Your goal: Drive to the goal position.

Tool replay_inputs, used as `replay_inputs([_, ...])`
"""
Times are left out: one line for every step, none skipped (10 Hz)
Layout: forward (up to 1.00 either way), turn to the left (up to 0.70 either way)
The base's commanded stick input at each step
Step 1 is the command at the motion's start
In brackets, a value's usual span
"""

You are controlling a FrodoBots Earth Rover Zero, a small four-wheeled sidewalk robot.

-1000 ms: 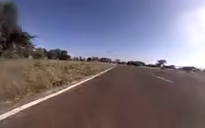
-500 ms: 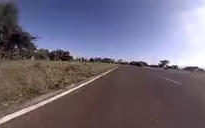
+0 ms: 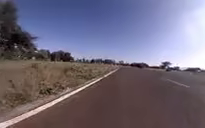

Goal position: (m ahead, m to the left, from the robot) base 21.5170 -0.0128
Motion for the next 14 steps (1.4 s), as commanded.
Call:
replay_inputs([1.0,0.0])
replay_inputs([1.0,-0.02])
replay_inputs([1.0,-0.06])
replay_inputs([1.0,-0.4])
replay_inputs([1.0,-0.4])
replay_inputs([1.0,-0.4])
replay_inputs([1.0,-0.4])
replay_inputs([1.0,-0.37])
replay_inputs([1.0,-0.29])
replay_inputs([1.0,0.0])
replay_inputs([1.0,0.0])
replay_inputs([1.0,0.0])
replay_inputs([1.0,0.0])
replay_inputs([1.0,-0.17])
